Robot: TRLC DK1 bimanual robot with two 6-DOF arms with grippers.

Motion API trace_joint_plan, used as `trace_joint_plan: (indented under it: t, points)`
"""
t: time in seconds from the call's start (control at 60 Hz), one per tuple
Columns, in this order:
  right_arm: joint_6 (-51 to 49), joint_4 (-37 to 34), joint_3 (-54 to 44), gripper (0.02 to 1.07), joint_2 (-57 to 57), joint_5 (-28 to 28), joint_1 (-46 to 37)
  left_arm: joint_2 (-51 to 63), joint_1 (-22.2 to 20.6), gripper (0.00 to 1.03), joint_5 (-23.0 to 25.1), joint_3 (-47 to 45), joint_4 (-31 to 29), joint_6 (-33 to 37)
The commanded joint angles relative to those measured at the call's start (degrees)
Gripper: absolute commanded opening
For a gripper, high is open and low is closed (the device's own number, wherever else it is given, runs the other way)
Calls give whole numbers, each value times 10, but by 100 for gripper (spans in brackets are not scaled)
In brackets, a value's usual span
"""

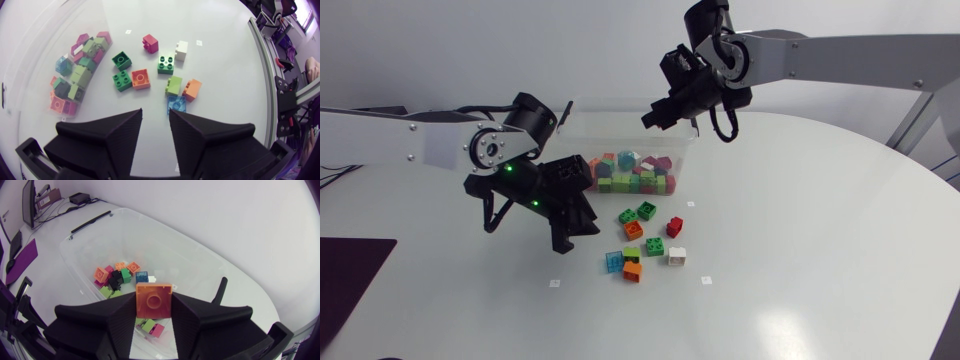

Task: Place the duplo bricks in the container

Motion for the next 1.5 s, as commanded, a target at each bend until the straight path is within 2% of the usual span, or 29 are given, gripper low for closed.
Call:
trace_joint_plan:
  t: [0.0, 0.017, 0.05, 0.067, 0.183, 0.217, 0.25, 0.317, 0.383, 0.75, 0.833, 0.95, 1.033, 1.267, 1.417, 1.483]
  points:
    - [10, 9, 20, 33, 14, 1, -3, 22, -15, 75, 6, -18, -9, 17]
    - [10, 9, 22, 33, 16, 1, -3, 25, -19, 83, 6, -24, -9, 20]
    - [12, 11, 28, 34, 21, 2, -3, 26, -28, 91, 5, -38, -9, 28]
    - [13, 11, 29, 38, 24, 2, -3, 28, -32, 93, 5, -43, -9, 31]
    - [11, 12, 54, 90, 45, 23, -1, 44, -48, 97, -11, -59, 1, 34]
    - [9, 12, 60, 99, 50, 25, -2, 48, -50, 97, -12, -59, 2, 33]
    - [9, 11, 65, 103, 52, 25, -3, 54, -50, 97, -12, -59, 4, 32]
    - [10, 10, 64, 103, 43, 25, -4, 65, -51, 97, -13, -58, 8, 30]
    - [13, 11, 20, 103, -12, 24, -7, 82, -55, 96, -13, -56, 37, 13]
    - [6, 28, -168, 103, -186, 17, -14, 125, -69, 96, -14, -50, 116, -19]
    - [-7, 29, -226, 103, -236, 14, -18, 127, -69, 88, -14, -51, 131, -27]
    - [-18, 34, -295, 102, -291, 13, -22, 135, -68, 64, -14, -50, 135, -30]
    - [-21, 19, -334, 102, -317, 10, -22, 136, -67, 41, -14, -51, 135, -30]
    - [10, -53, -380, 99, -361, 16, 26, 125, -68, 38, -16, -66, 121, -11]
    - [49, -84, -382, 99, -359, 17, 54, 99, -62, 37, -17, -80, 109, 1]
    - [56, -100, -378, 99, -342, 34, 70, 83, -61, 37, -18, -92, 109, 5]
